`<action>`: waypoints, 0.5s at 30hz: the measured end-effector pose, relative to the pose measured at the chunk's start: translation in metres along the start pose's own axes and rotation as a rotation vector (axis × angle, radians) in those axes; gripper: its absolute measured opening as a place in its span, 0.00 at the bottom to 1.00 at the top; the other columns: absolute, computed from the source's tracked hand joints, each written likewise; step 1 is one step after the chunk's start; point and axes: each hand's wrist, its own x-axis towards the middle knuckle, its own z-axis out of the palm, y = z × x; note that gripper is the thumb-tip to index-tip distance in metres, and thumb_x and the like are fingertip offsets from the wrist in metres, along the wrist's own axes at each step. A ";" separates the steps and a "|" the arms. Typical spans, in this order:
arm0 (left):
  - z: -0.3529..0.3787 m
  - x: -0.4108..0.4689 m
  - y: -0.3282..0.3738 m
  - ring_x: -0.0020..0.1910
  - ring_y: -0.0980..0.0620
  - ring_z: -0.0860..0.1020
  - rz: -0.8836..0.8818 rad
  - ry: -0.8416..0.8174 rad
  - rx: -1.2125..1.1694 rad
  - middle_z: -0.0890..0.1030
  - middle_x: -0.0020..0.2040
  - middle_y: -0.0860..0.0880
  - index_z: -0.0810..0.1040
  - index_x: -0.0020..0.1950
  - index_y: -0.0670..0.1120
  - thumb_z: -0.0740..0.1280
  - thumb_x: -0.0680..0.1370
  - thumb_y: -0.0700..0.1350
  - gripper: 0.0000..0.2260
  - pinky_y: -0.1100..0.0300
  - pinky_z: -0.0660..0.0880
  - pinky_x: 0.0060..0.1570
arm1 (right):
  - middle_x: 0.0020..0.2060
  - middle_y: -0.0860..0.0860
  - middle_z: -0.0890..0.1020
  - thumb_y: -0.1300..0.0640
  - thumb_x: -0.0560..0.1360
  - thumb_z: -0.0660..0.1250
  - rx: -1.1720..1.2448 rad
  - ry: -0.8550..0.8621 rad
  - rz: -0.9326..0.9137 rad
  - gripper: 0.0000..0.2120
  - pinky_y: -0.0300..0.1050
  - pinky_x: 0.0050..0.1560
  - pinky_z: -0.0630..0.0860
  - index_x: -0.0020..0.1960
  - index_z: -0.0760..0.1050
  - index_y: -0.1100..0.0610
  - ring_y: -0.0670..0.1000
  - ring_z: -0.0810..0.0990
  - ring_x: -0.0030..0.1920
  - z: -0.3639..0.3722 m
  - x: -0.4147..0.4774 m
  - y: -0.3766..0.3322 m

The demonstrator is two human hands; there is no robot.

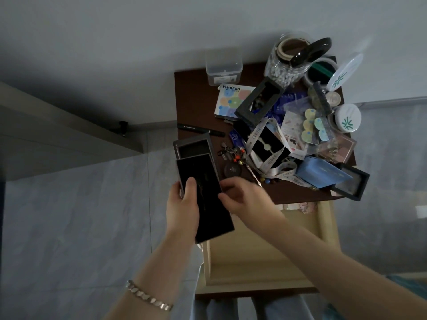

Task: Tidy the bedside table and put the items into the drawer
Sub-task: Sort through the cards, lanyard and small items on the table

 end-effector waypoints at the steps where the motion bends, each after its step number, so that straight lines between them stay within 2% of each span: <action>1: -0.003 0.002 0.000 0.42 0.49 0.80 -0.011 0.018 -0.004 0.79 0.44 0.49 0.73 0.55 0.48 0.59 0.79 0.52 0.10 0.58 0.75 0.34 | 0.47 0.49 0.80 0.53 0.74 0.67 -0.020 0.044 -0.004 0.14 0.41 0.48 0.78 0.58 0.75 0.55 0.46 0.79 0.45 -0.004 0.008 0.001; 4: -0.011 0.006 0.002 0.43 0.50 0.80 -0.032 0.019 -0.052 0.79 0.46 0.50 0.73 0.53 0.52 0.58 0.79 0.52 0.07 0.59 0.75 0.35 | 0.54 0.53 0.76 0.52 0.76 0.63 -0.307 0.318 0.070 0.15 0.44 0.48 0.73 0.61 0.73 0.57 0.52 0.77 0.51 -0.016 0.042 0.009; 6: -0.016 0.007 0.004 0.46 0.52 0.80 -0.036 -0.006 -0.060 0.79 0.49 0.51 0.72 0.56 0.53 0.58 0.79 0.53 0.09 0.60 0.75 0.38 | 0.59 0.56 0.71 0.52 0.78 0.61 -0.586 0.274 0.203 0.18 0.47 0.47 0.71 0.64 0.68 0.59 0.58 0.76 0.55 -0.018 0.061 0.015; 9: -0.019 0.010 0.002 0.54 0.50 0.78 -0.049 -0.043 -0.073 0.78 0.56 0.51 0.71 0.63 0.54 0.59 0.79 0.54 0.13 0.51 0.76 0.55 | 0.59 0.57 0.70 0.56 0.78 0.60 -0.866 0.123 0.253 0.17 0.48 0.43 0.71 0.65 0.65 0.60 0.59 0.76 0.55 -0.013 0.072 0.025; 12: -0.019 0.011 0.001 0.54 0.49 0.79 -0.045 -0.060 -0.084 0.79 0.55 0.50 0.72 0.61 0.53 0.59 0.79 0.53 0.12 0.48 0.75 0.57 | 0.56 0.58 0.71 0.62 0.78 0.59 -0.905 0.120 0.227 0.12 0.48 0.44 0.71 0.60 0.71 0.62 0.60 0.76 0.53 -0.015 0.076 0.034; 15: -0.018 0.008 -0.001 0.54 0.48 0.79 -0.067 -0.074 -0.104 0.79 0.55 0.49 0.72 0.62 0.52 0.60 0.79 0.52 0.13 0.47 0.75 0.58 | 0.55 0.58 0.71 0.59 0.78 0.60 -0.669 0.157 0.280 0.11 0.46 0.42 0.68 0.57 0.73 0.63 0.61 0.76 0.52 -0.023 0.074 0.036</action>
